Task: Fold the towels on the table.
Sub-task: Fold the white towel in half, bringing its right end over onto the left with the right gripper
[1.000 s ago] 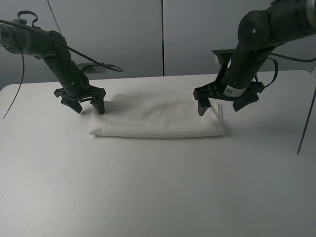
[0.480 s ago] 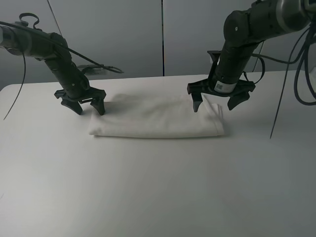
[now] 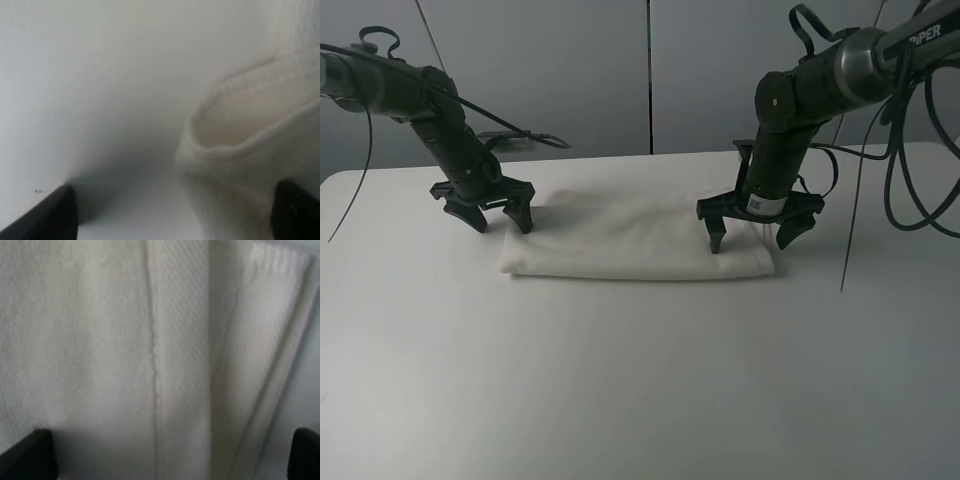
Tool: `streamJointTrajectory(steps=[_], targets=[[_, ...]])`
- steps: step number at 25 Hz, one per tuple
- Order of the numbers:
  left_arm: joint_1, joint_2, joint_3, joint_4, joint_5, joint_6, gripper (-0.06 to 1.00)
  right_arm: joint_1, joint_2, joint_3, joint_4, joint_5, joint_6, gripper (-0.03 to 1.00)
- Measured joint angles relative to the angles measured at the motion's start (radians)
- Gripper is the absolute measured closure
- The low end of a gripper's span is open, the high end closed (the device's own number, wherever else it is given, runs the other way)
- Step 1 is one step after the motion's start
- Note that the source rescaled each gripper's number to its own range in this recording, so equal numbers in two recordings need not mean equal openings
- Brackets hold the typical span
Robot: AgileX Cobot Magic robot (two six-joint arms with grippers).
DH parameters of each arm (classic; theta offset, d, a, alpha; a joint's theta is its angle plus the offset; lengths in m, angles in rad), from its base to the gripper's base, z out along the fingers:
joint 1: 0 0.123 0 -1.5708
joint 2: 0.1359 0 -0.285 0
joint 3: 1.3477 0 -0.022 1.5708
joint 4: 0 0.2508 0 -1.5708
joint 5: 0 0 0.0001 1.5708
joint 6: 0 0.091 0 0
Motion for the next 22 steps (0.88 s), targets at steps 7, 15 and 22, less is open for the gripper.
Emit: streamJointTrajectory(steps=[7, 15, 22], targets=[[0.000, 0.000, 0.000, 0.000, 0.000, 0.000, -0.05, -0.002, 0.000, -0.004, -0.002, -0.035, 0.000, -0.03], [0.000, 0.000, 0.000, 0.000, 0.002, 0.000, -0.05, -0.002, 0.017, -0.008, 0.019, -0.052, -0.006, 0.40], [0.000, 0.000, 0.000, 0.002, 0.002, 0.000, -0.05, -0.002, 0.017, -0.010, 0.023, -0.059, -0.060, 0.96]])
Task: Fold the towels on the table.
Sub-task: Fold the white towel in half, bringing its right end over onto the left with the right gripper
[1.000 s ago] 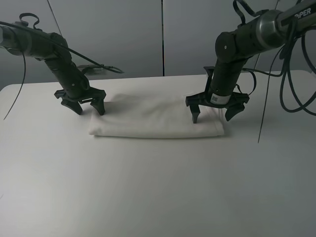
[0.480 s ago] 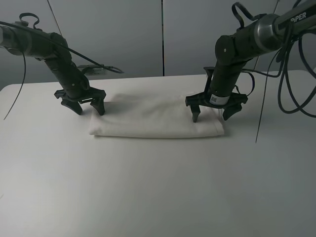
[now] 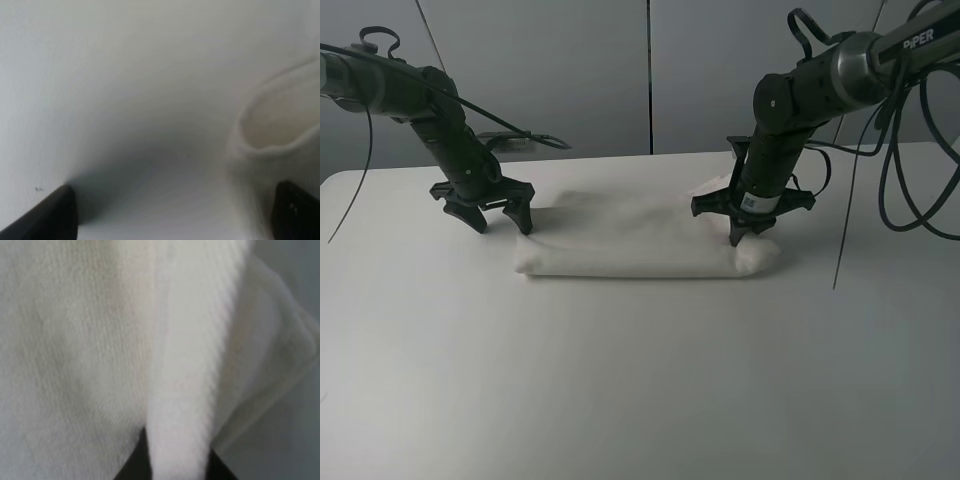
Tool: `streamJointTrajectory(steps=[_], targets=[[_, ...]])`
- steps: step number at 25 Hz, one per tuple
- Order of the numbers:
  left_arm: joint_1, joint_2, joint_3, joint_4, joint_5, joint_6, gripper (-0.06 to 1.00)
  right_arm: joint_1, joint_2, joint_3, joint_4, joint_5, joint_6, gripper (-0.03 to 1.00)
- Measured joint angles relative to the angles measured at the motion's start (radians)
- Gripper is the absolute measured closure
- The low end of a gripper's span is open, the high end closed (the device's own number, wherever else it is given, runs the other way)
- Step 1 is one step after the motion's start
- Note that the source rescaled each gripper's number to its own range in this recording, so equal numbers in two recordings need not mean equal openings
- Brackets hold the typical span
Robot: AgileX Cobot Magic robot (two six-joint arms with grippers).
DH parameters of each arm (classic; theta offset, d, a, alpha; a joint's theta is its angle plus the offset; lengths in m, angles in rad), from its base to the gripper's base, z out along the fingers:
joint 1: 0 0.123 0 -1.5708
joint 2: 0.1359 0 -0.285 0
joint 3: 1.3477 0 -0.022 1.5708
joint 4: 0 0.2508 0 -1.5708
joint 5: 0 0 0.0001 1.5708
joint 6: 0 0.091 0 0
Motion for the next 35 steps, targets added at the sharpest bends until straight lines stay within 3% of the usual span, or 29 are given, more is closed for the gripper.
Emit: streamJointTrajectory(steps=[12, 16, 25, 30, 35], targets=[[0.000, 0.000, 0.000, 0.000, 0.000, 0.003, -0.05, 0.000, -0.006, -0.002, 0.005, 0.002, -0.035, 0.96], [0.000, 0.000, 0.000, 0.000, 0.000, 0.003, -0.05, -0.002, -0.049, -0.002, 0.067, 0.017, -0.093, 0.96], [0.000, 0.000, 0.000, 0.002, 0.000, 0.003, -0.05, -0.002, -0.181, 0.000, 0.323, 0.036, -0.226, 0.96], [0.000, 0.000, 0.000, 0.002, 0.000, 0.003, -0.05, 0.000, -0.195, 0.000, 0.534, 0.041, -0.349, 0.96], [0.000, 0.000, 0.000, 0.002, 0.000, 0.003, -0.05, 0.052, -0.195, 0.000, 0.698, 0.023, -0.453, 0.96]])
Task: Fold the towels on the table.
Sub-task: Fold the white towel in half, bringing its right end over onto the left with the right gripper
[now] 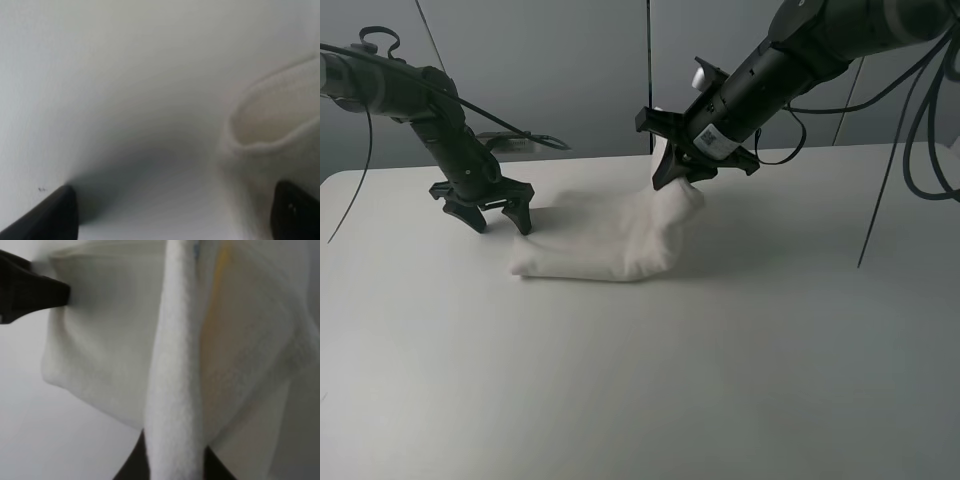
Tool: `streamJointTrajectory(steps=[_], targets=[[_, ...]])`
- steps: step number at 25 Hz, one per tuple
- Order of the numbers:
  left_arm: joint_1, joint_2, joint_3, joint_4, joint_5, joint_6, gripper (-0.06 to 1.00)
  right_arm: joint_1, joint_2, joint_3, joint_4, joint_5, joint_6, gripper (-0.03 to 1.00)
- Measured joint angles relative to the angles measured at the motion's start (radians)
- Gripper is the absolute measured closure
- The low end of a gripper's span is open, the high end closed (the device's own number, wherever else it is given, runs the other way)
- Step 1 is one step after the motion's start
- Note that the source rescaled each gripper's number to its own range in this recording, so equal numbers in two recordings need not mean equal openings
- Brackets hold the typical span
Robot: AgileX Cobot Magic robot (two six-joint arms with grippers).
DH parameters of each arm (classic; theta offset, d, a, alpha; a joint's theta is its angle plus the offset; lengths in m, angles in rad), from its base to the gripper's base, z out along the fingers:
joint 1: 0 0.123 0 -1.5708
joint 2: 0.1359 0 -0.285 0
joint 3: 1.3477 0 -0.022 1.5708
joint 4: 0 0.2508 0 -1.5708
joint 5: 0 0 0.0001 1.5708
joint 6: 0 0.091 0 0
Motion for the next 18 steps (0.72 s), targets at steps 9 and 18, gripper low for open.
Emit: streamJointTrajectory(steps=[9, 18], targets=[[0.000, 0.000, 0.000, 0.000, 0.000, 0.000, -0.05, 0.090, 0.054, -0.077, 0.078, -0.024, -0.025, 0.96], [0.000, 0.000, 0.000, 0.000, 0.000, -0.002, -0.05, 0.109, 0.123, -0.127, 0.162, -0.037, -0.036, 0.96]])
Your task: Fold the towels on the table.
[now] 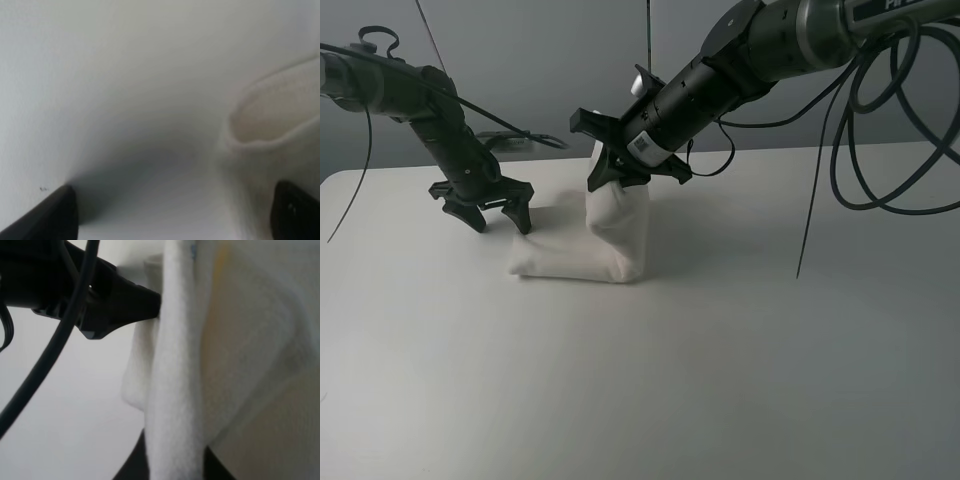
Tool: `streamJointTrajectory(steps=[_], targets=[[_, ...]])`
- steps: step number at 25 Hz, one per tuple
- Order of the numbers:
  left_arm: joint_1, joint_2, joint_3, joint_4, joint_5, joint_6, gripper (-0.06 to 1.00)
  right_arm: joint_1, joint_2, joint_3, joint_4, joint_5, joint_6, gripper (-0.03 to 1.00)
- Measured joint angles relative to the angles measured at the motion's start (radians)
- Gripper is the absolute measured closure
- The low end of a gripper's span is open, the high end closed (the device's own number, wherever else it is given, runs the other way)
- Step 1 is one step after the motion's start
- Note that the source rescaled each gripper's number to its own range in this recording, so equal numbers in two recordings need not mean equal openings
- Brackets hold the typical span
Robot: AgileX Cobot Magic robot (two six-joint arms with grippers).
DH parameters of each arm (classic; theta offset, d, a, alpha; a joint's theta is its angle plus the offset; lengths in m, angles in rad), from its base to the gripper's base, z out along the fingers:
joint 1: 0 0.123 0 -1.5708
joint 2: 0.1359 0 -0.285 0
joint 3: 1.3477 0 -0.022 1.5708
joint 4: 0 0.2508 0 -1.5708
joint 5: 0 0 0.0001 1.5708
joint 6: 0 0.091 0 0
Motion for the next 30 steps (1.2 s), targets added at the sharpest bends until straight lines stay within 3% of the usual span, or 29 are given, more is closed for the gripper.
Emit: streamJointTrajectory(steps=[5, 6, 7, 11, 12, 15, 21, 30], targets=[[0.000, 0.000, 0.000, -0.002, 0.000, 0.000, -0.05, 0.021, 0.002, 0.000, 0.043, -0.029, -0.068, 0.95], [0.000, 0.000, 0.000, -0.002, 0.000, 0.000, -0.05, 0.023, 0.002, 0.000, 0.061, -0.029, -0.097, 0.90], [0.000, 0.000, 0.000, -0.002, 0.000, 0.000, -0.05, 0.023, 0.002, 0.000, 0.093, -0.029, -0.121, 0.82], [0.000, 0.000, 0.000, -0.002, 0.000, 0.000, -0.05, 0.025, 0.002, 0.000, 0.207, -0.031, -0.203, 0.09], [0.000, 0.000, 0.000, -0.002, 0.000, 0.000, -0.05, 0.025, 0.002, 0.000, 0.219, -0.033, -0.210, 0.02], [0.000, 0.000, 0.000, -0.002, 0.010, 0.000, -0.05, 0.025, 0.002, 0.000, 0.234, -0.033, -0.219, -0.03], [0.000, 0.000, -0.002, -0.002, 0.023, 0.000, -0.05, 0.025, 0.002, 0.000, 0.227, -0.030, -0.227, -0.03], [0.000, -0.071, -0.008, -0.007, 0.027, 0.066, -0.05, 0.025, -0.068, 0.000, 0.075, 0.015, -0.266, -0.03]])
